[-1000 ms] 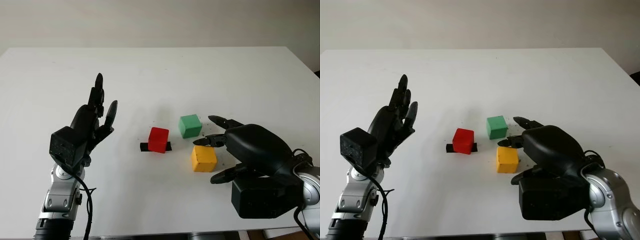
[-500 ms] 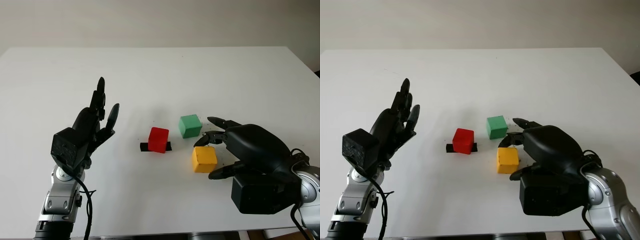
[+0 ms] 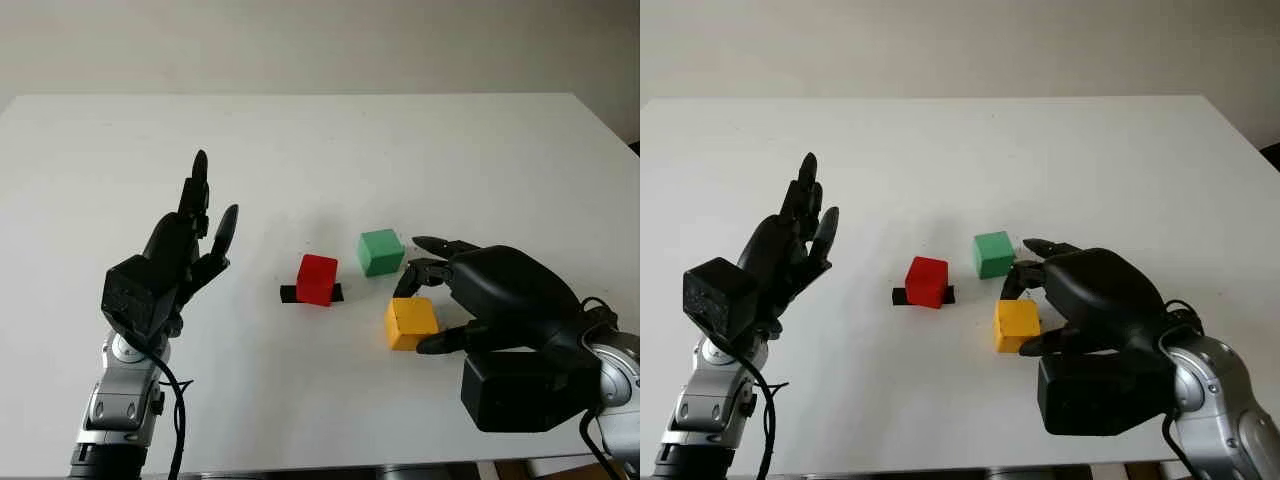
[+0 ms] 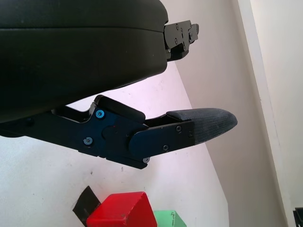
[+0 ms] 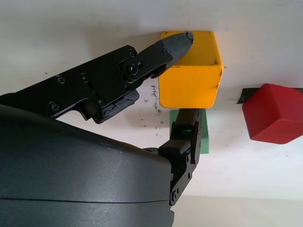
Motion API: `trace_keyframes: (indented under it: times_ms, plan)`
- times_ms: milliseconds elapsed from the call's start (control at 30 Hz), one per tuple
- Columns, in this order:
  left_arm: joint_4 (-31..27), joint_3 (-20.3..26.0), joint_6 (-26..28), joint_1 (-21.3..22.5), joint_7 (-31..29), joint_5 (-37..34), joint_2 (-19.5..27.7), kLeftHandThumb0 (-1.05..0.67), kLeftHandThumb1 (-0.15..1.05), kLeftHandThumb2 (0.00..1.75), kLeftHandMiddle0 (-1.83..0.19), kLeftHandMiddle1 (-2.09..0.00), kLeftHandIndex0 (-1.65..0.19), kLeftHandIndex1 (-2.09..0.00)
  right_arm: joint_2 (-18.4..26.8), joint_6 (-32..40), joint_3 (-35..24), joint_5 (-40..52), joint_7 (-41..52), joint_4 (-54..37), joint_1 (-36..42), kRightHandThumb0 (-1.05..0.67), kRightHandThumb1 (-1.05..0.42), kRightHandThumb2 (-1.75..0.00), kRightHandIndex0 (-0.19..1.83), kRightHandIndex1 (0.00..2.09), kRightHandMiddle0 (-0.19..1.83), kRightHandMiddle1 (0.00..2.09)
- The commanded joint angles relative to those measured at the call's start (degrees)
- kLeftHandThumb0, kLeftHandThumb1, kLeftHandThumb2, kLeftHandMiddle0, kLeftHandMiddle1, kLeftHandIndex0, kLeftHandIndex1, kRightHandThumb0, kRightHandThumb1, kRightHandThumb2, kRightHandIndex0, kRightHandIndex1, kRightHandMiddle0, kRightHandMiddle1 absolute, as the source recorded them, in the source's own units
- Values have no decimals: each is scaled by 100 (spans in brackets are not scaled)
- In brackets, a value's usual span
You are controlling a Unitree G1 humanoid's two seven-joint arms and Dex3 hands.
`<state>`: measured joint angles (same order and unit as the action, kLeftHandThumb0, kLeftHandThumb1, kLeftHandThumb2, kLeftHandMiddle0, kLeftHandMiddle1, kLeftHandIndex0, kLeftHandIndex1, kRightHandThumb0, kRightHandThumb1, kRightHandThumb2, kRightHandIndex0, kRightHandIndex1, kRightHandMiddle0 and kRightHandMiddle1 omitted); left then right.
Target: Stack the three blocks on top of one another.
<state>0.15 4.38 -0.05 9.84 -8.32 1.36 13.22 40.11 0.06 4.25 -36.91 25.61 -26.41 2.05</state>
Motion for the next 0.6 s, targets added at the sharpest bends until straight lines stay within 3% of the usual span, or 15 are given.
trace_keyframes:
  times_ms: [0, 167, 333, 567]
  plan:
    - [-96, -22, 26, -47, 17, 9, -9, -80, 105, 61, 19, -5, 19, -3, 78, -171, -99, -16, -107, 105, -24, -42, -90, -6, 30, 9, 59, 108]
    - [-94, -18, 18, -55, 13, -17, -24, -80, 105, 60, 19, -5, 19, -3, 109, -427, -195, 80, -157, 258, -58, -41, -92, -6, 33, 8, 56, 115]
    - [-69, -17, 15, -52, 25, -20, -29, -80, 105, 60, 19, -5, 19, -3, -43, -868, -579, 1005, -333, 357, -432, -37, -89, -5, 38, 9, 51, 131]
    - [-38, -39, -42, -29, 30, -1, -43, -79, 105, 61, 19, -5, 19, -2, -85, -44, -816, 2135, 246, 114, -1421, -39, -90, -5, 37, 7, 50, 136]
